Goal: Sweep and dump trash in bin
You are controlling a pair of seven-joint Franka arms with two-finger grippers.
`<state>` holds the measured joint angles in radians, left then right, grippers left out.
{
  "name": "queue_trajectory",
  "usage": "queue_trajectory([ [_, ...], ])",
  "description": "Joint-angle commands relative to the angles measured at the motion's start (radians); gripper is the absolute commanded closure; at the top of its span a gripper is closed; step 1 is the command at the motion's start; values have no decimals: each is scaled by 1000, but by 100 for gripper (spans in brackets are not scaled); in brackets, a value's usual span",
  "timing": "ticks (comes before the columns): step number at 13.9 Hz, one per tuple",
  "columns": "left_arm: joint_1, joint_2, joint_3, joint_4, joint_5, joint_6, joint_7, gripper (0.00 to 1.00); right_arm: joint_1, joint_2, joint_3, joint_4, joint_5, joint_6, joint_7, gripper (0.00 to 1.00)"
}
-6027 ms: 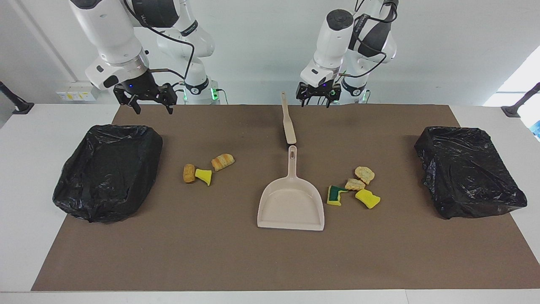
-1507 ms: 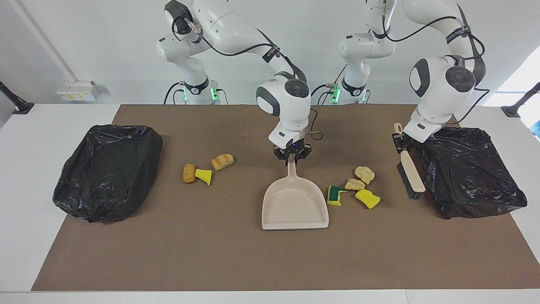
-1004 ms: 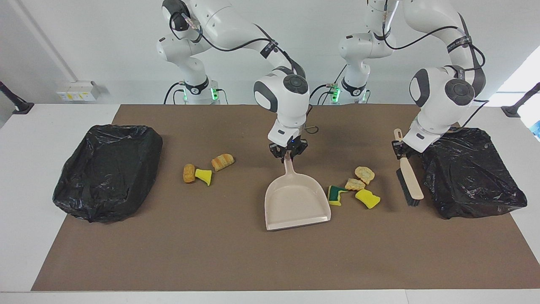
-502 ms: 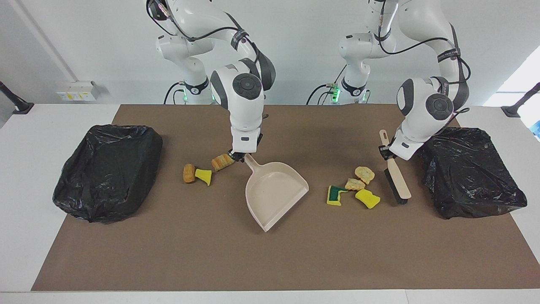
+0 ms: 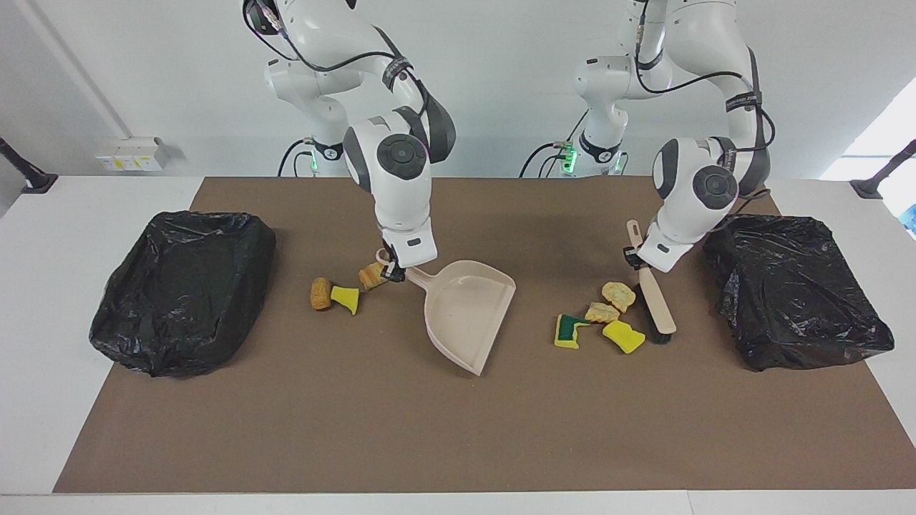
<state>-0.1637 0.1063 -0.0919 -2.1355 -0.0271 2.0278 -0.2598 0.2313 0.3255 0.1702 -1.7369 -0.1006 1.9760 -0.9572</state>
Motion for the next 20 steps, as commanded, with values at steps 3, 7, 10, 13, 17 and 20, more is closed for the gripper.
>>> queue_trajectory([
  [3, -158, -36, 12, -37, -94, 23, -45, 100, 28, 6, 9, -62, -2, 135, -43, 100],
  [7, -247, -39, 12, -35, -138, 40, -75, 100, 46, 21, 9, -62, -2, 179, -32, 100],
  [10, -307, -40, 12, -34, -158, 74, -76, 100, 60, 33, 11, -62, -1, 208, -31, 100],
  [13, -347, -33, 11, 1, -198, 63, -107, 100, 66, 36, 11, -64, 1, 224, -6, 100],
  [17, -317, -85, 21, 51, -200, -21, -92, 100, 62, 38, 9, -61, 1, 208, -18, 100],
  [20, -205, -44, 21, 150, -115, -75, -30, 100, 36, 27, 8, -46, -1, 156, -87, 100],
])
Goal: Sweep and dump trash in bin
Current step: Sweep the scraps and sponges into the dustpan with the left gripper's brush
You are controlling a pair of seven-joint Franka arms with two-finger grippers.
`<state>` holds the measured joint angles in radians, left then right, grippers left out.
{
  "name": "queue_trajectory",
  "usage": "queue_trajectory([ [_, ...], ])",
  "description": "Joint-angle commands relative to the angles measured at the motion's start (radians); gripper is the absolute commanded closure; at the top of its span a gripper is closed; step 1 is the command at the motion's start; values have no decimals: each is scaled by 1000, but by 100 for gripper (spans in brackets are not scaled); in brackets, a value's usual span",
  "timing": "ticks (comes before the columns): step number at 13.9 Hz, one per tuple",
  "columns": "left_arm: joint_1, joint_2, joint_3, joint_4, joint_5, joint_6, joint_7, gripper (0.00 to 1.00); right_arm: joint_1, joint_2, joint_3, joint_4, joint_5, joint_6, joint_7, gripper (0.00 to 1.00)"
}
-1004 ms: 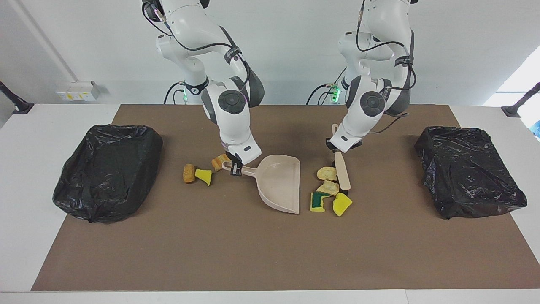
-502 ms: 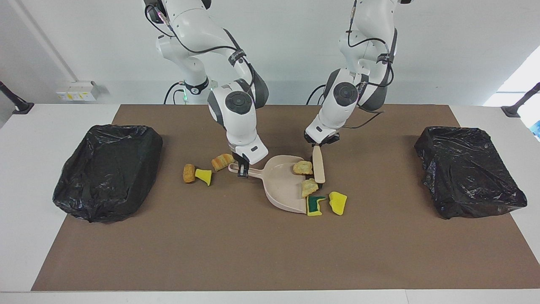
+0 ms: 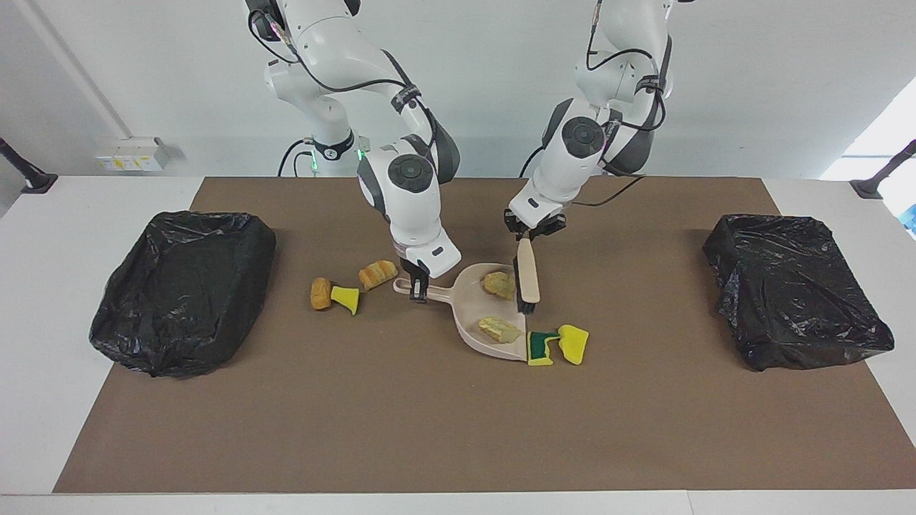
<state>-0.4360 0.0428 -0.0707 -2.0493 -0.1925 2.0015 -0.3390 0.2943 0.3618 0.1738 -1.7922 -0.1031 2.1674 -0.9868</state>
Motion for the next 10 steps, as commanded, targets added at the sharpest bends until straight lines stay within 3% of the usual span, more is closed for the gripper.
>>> queue_trajectory([
  [1, 95, 52, 0, 108, 77, -50, 104, 100, -36, -12, 4, 13, 0, -50, -68, 100],
  [4, 186, 136, 0, 193, 140, -47, 286, 100, -38, -18, 0, 24, -96, -116, -85, 100],
  [6, 194, 213, 0, 241, 198, -30, 302, 100, -38, -30, 0, 36, -145, -196, -81, 100],
  [10, 206, 238, 0, 233, 200, -8, 337, 100, -35, -38, 1, 34, -165, -210, -47, 100],
])
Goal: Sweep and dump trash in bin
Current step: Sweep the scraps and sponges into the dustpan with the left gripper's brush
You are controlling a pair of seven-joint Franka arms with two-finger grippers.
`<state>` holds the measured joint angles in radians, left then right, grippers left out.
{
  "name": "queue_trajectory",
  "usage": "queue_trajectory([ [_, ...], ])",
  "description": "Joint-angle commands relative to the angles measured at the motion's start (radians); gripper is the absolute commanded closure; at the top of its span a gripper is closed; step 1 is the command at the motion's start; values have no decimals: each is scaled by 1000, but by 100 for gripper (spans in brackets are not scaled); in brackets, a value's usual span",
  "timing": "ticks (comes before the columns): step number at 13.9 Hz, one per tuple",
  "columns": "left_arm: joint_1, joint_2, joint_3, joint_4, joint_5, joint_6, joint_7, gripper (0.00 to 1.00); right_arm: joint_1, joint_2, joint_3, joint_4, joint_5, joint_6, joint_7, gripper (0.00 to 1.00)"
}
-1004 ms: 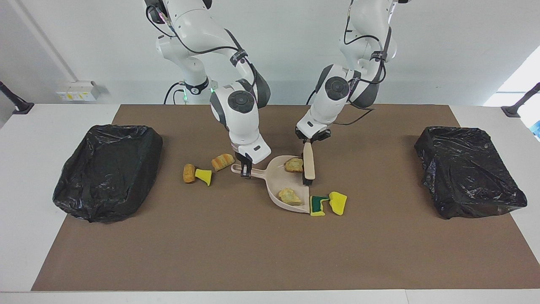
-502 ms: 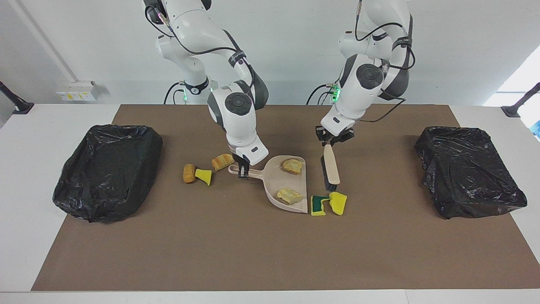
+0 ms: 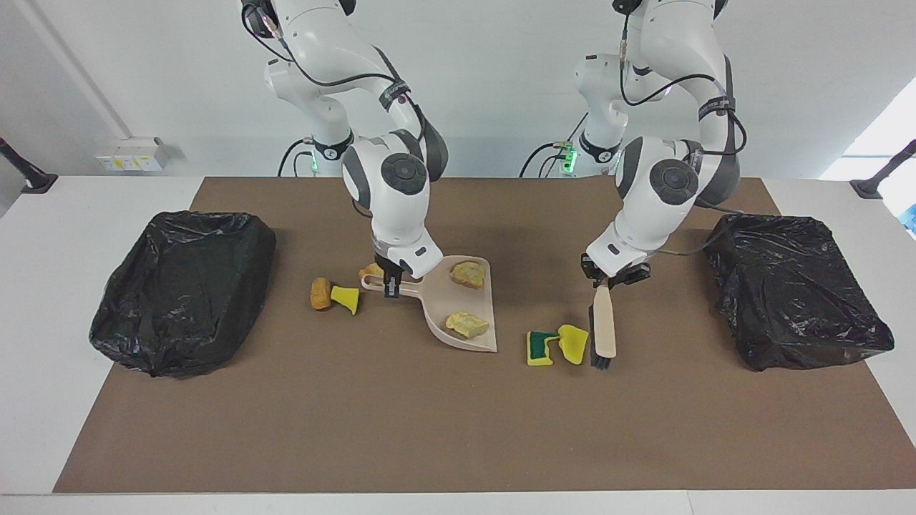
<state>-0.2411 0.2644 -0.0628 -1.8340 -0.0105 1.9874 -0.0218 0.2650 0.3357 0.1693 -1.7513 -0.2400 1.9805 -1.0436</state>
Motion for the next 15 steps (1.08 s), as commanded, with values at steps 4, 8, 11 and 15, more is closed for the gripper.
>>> queue_trajectory([
  [4, -3, 32, -9, -1, 14, 37, 17, 100, -3, -12, 10, -11, -27, -11, 40, 100],
  [8, -46, 32, -12, -42, -14, 83, 0, 100, 11, -6, 12, -31, -24, 34, 88, 100],
  [11, -96, 44, -12, -56, -16, 110, -58, 100, 23, 0, 12, -46, -15, 75, 125, 100],
  [15, -170, 32, -15, -56, -23, 64, -87, 100, 45, 14, 12, -53, -10, 116, 162, 100],
])
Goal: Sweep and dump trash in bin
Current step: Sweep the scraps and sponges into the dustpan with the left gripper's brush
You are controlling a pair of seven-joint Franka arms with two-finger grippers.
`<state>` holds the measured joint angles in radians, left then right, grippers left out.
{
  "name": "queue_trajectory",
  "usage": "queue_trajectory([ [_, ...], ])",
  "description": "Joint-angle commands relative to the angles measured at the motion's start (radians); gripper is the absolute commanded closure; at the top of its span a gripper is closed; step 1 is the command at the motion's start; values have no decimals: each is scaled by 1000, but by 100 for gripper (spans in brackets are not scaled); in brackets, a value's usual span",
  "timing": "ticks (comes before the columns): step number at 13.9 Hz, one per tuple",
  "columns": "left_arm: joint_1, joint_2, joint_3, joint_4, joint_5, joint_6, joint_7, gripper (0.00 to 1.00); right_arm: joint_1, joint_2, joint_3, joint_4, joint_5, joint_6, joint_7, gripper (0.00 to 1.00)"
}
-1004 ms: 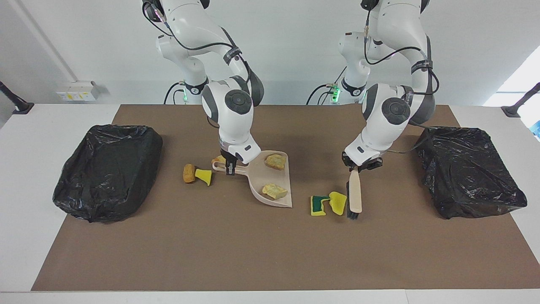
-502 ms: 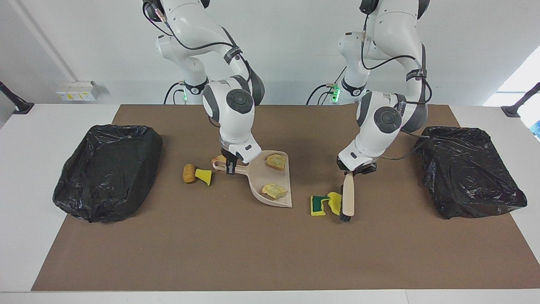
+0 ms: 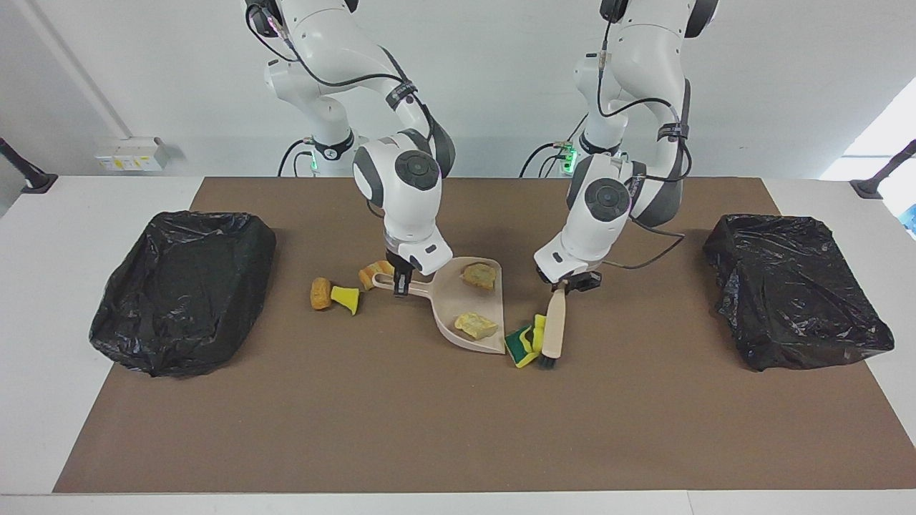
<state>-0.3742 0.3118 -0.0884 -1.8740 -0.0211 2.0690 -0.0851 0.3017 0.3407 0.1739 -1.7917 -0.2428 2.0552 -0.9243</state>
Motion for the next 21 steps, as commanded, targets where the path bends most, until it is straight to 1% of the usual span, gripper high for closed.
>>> queue_trajectory([
  [1, -58, -17, 9, -16, -22, -27, -33, 100, 10, 12, 7, -12, -6, 48, 44, 100],
  [3, -80, -40, 7, -16, -55, -76, -30, 100, 11, 18, 9, -18, -6, 63, 68, 100],
  [4, -80, -65, 7, -16, -84, -108, -27, 100, 11, 20, 9, -21, -4, 78, 68, 100],
  [5, -80, -91, 6, -16, -114, -136, -22, 100, 10, 20, 9, -38, -4, 106, 65, 100],
  [7, -94, -114, 7, -14, -151, -184, -25, 100, 1, 20, 9, -58, -4, 152, 53, 100],
  [10, -57, -158, 9, -2, -161, -222, -28, 100, -30, 21, 9, -67, -3, 167, -19, 100],
  [12, -32, -223, 15, -4, -172, -288, -38, 100, -41, 21, 10, -71, 0, 177, -30, 100],
  [15, 18, -310, 18, -7, -171, -375, -102, 100, -41, 11, 10, -54, 28, 157, -41, 100],
  [16, 20, -329, 18, -14, -171, -421, -148, 100, -52, 2, 12, -51, 37, 148, -68, 100],
  [17, 18, -342, 18, -26, -169, -455, -238, 100, -70, -9, 12, -38, 66, 125, -100, 100],
  [18, 11, -361, 18, -55, -169, -446, -314, 100, -82, -17, 10, -19, 98, 91, -143, 100],
  [19, 5, -381, 16, -91, -169, -425, -333, 100, -91, -34, 10, -5, 121, 62, -177, 100],
  [21, -17, -437, 12, -195, -169, -319, -344, 100, -122, -64, 10, 15, 135, -7, -209, 100],
])
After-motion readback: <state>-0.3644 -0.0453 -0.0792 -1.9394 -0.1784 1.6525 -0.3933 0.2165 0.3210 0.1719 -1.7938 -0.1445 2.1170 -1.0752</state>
